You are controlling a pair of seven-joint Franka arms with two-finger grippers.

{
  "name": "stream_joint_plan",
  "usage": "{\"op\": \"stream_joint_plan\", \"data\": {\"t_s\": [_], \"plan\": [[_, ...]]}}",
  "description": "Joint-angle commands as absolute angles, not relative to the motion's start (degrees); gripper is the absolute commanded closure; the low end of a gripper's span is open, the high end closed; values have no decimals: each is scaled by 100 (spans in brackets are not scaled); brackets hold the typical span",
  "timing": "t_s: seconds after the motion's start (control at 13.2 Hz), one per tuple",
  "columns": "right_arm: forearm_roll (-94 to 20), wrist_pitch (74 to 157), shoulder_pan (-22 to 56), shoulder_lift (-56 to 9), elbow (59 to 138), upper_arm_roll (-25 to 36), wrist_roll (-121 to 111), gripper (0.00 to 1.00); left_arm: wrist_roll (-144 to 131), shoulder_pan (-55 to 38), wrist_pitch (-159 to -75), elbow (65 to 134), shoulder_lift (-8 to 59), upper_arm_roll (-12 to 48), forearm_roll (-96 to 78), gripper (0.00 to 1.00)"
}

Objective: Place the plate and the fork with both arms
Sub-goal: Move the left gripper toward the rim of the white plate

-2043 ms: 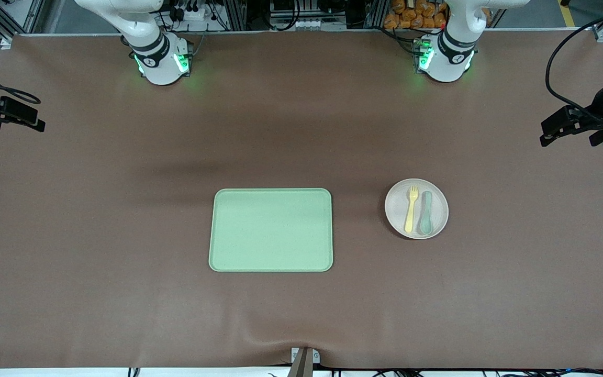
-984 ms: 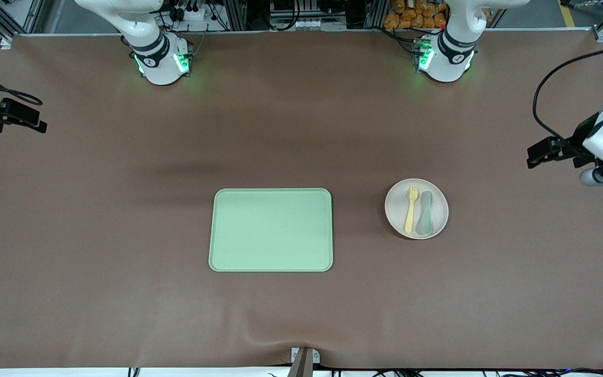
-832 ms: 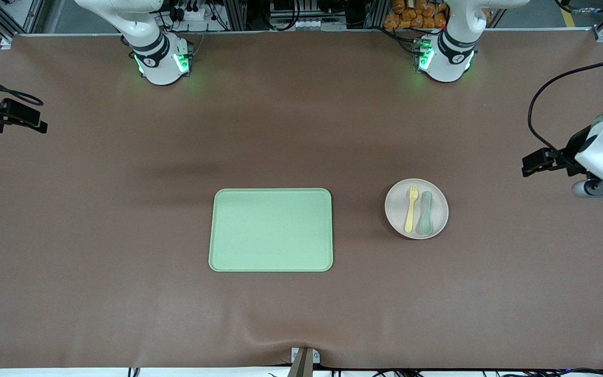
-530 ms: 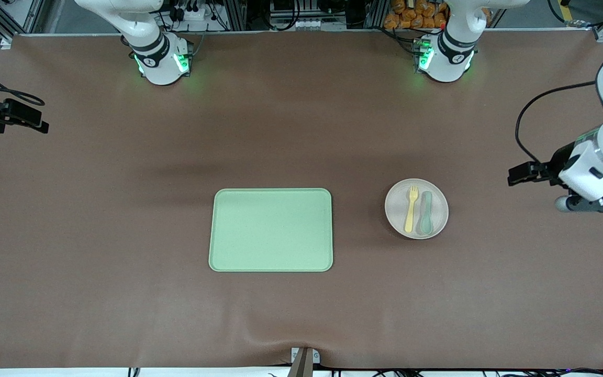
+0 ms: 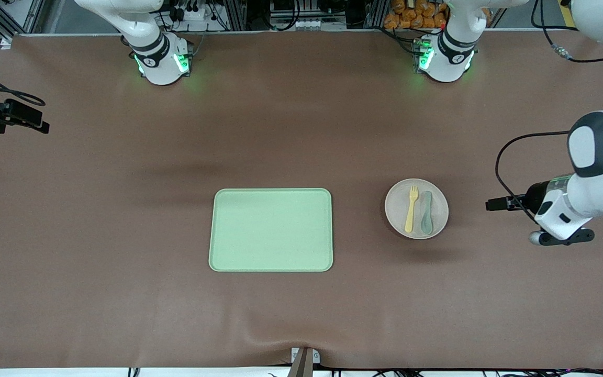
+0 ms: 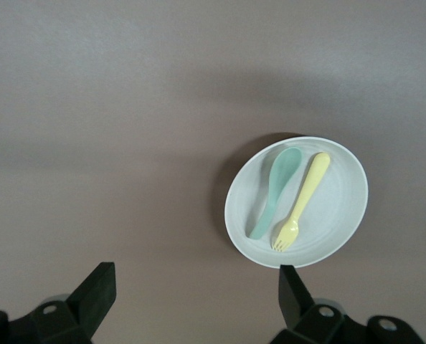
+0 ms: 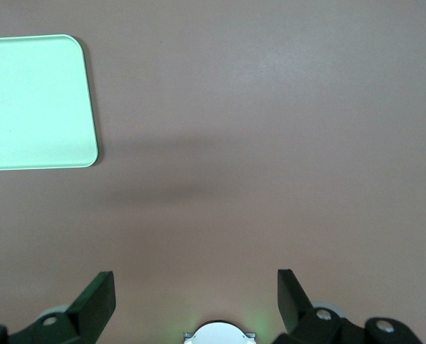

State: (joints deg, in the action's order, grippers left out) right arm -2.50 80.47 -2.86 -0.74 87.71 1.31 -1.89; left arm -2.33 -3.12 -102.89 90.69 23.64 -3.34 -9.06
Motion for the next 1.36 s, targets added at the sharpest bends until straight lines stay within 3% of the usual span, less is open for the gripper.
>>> {"op": "stream_joint_plan", "data": {"t_s": [0.0,0.3,0.83,1.29], "plan": [[-185,8051,-237,-53,8780,141,-97,0,-133,-343,-10974,9481,2443,-316,-1002,0],[-185,8042,-237,-53,8771,141,-97,0,-79,-326,-12302,10395,2470,-62,-1011,0],[-185,8042,-237,-53,8771,141,-97,0,624,-351,-12629,10687,2848,9,-1011,1],[-185,8051,-237,-53,8771,141,-97,0,1000,-299,-13069,10907,3023,211,-1203,30]]}}
